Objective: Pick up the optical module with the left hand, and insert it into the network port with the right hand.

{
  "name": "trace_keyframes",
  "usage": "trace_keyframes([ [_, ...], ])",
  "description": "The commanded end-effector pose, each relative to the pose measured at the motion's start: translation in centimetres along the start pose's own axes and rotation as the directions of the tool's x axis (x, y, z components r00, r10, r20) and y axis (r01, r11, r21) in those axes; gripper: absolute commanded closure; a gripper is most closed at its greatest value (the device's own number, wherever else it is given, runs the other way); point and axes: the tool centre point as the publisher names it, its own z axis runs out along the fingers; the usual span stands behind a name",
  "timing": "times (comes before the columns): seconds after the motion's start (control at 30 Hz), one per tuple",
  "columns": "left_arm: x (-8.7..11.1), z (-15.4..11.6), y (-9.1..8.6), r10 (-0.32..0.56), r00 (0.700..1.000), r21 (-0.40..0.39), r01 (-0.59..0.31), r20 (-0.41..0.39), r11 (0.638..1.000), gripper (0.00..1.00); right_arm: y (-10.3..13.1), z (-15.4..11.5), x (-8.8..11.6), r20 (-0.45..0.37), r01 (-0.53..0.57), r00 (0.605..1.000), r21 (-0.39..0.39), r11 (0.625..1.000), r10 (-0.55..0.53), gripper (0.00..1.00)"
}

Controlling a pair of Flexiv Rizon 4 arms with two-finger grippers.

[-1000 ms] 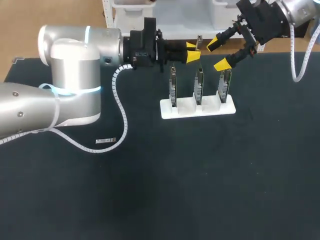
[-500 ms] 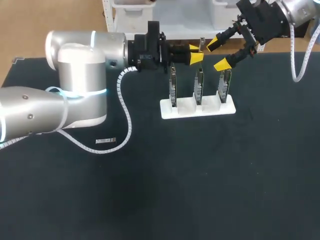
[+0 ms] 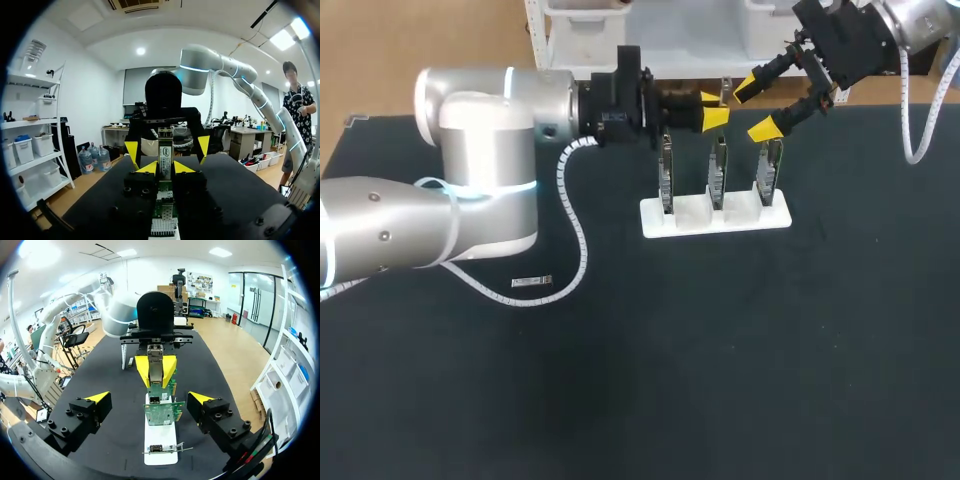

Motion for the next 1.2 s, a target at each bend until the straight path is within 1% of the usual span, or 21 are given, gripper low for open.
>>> trace_keyframes([
  [0.03, 0.2, 0.3, 0.1, 0.003, 1.0, -0.001, -0.003, 0.004, 1.0, 1.0, 0.2, 0.0, 0.0, 0.0, 0.0, 1.0, 0.004, 1.0, 0.0, 0.0],
  [1.03, 0.1, 0.2, 0.1, 0.013, 1.0, 0.001, -0.013, 0.006, 1.0, 1.0, 0.2, 0.0, 0.0, 0.0, 0.0, 1.0, 0.004, 1.0, 0.0, 0.0],
  [1.2, 0.1, 0.2, 0.1, 0.013, 1.0, 0.001, -0.013, 0.006, 1.0, 1.0, -0.8, -0.5, -0.6, -0.009, 0.01, 1.0, 0.041, 0.999, -0.009, 0.0],
])
